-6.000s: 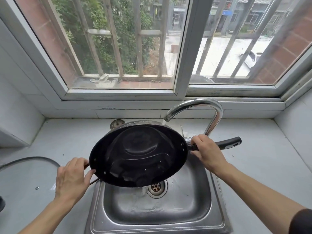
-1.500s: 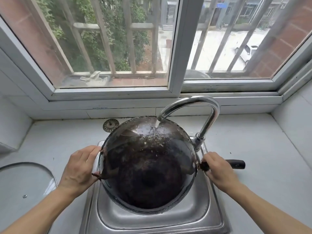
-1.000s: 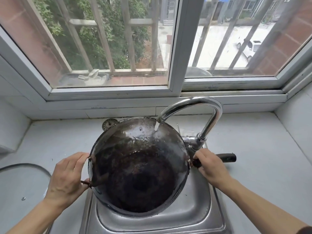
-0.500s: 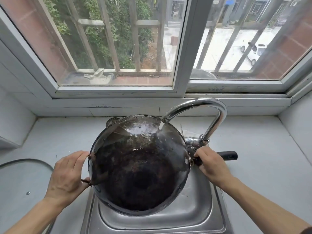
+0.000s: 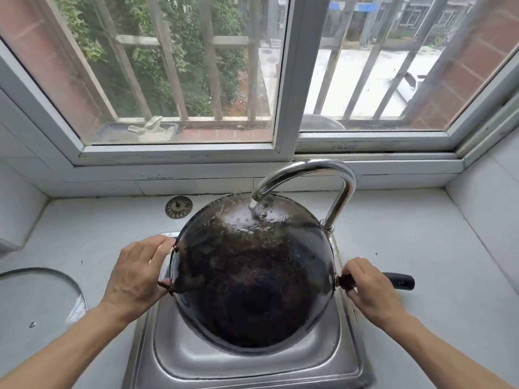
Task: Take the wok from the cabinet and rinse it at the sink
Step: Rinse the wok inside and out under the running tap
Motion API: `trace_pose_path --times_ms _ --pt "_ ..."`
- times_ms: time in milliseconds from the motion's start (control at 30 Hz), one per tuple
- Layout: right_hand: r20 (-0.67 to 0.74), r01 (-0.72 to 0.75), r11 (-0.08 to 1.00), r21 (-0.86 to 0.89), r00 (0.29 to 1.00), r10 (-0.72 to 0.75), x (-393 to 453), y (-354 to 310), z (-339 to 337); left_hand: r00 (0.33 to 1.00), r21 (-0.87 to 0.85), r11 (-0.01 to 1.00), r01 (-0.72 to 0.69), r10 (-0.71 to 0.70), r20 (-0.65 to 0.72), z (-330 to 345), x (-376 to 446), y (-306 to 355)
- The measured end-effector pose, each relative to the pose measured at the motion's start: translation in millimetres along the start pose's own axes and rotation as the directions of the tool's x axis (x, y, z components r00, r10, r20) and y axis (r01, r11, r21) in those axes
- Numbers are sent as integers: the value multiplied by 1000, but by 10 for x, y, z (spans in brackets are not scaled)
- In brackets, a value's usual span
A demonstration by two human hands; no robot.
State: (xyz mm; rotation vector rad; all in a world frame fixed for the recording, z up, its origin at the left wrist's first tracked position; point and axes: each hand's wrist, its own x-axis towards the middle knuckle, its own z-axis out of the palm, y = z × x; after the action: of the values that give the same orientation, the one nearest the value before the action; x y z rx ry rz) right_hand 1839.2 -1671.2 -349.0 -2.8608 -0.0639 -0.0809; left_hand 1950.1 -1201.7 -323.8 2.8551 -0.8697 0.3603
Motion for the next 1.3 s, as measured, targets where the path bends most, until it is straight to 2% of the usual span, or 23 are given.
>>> trace_pose_path --times_ms 333,633,1000,1300 --pt "-19 -95 995 41 995 95 -309 182 -76 996 -20 997 -72 73 45 72 289 223" --pt "-37 -98 992 74 994 101 -470 225 -69 994 -45 994 -98 100 51 90 391 299" --pt "-34 -91 993 79 995 94 -389 150 -69 996 -19 999 -47 49 74 30 242 234" --pt "-27 -92 993 81 995 94 -429 113 -129 986 -22 999 -39 42 164 17 210 210"
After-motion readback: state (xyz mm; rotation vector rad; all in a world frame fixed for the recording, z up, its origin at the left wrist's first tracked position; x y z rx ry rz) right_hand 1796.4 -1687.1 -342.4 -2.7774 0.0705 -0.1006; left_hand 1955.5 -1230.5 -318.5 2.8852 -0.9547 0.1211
